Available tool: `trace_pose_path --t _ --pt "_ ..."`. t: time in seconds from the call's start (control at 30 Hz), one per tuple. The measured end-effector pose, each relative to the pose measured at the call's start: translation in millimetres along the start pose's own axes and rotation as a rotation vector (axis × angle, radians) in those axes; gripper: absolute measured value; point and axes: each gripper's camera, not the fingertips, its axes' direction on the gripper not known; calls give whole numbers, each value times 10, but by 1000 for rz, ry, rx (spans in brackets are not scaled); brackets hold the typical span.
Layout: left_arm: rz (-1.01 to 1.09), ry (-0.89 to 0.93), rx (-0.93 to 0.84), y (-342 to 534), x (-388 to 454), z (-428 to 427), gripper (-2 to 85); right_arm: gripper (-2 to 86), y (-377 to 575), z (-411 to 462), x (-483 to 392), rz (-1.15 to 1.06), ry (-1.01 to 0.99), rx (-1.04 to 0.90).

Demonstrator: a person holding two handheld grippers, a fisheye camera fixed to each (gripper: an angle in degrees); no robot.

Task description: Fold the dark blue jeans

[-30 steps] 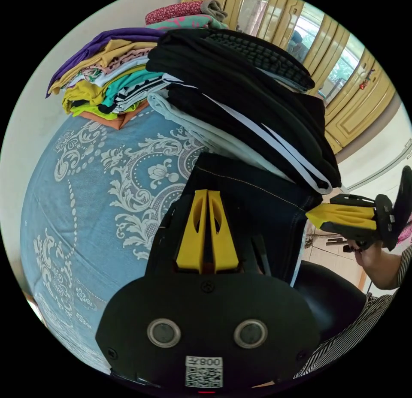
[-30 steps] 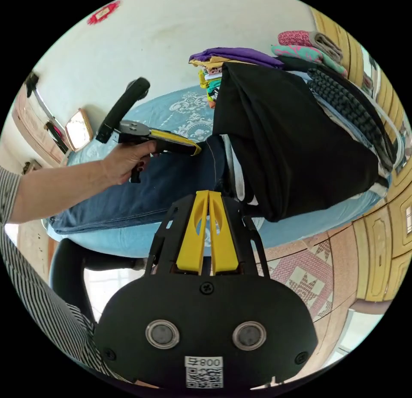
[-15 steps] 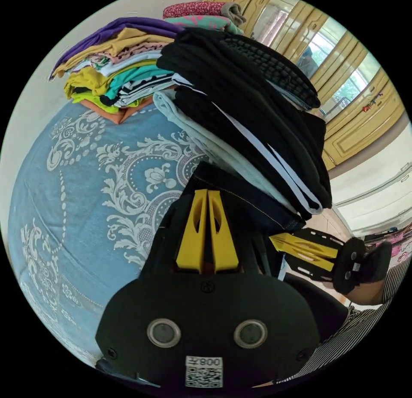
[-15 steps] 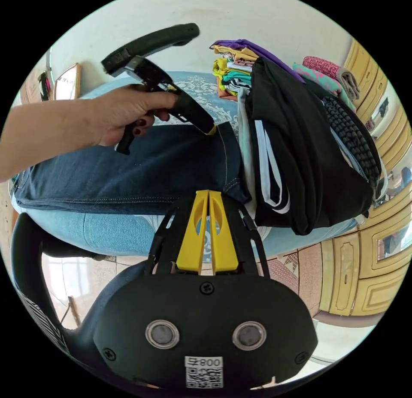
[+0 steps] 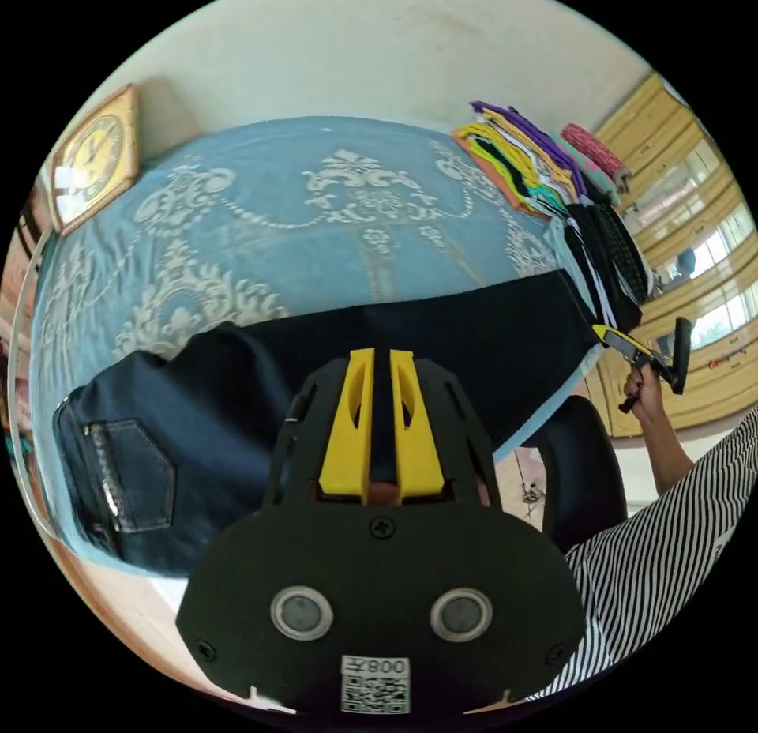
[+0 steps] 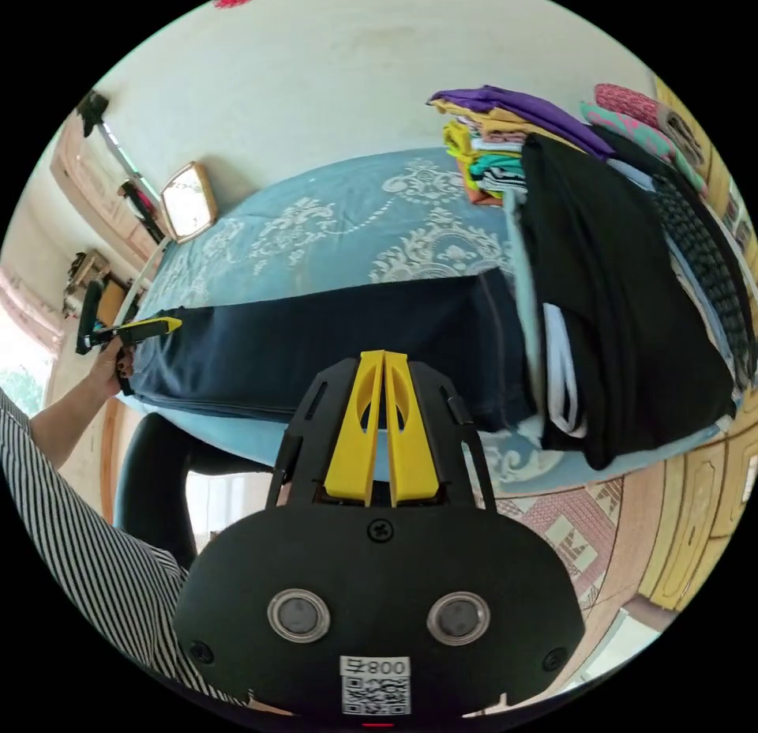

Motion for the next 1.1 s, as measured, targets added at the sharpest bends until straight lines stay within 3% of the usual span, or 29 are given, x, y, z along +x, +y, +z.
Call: trace_pose_path --t 0.13,0.27,0.37,0.47,0.57,0.67,0.83,1.1 --pt "-64 -92 36 206 -857 -179 64 0 -543 315 -846 -191 -241 -53" --pt "-47 -190 -49 316 -1551 -42 48 1 -1107 683 -1776 -365 -440 -133" --pt "-45 -178 -108 633 -1915 169 31 1 -1378 929 -2451 -483 -550 -195" --pt "-104 -112 -52 1043 -2273 230 16 1 -1401 1285 -3134 -605 -626 -339" --pt "-151 -45 14 1386 -2586 194 14 1 -1229 1572 -3716 -743 -628 -486" --pt "-144 -47 92 1629 -2814 33 24 1 -1085 1678 -4080 -840 -551 -513" --pt "-108 -9 133 1719 -3230 -20 66 0 -1257 1704 -4206 -772 -613 -511" --pt "-44 28 -103 1618 -3931 606 82 0 -1382 1583 -4547 -792 -584 -488"
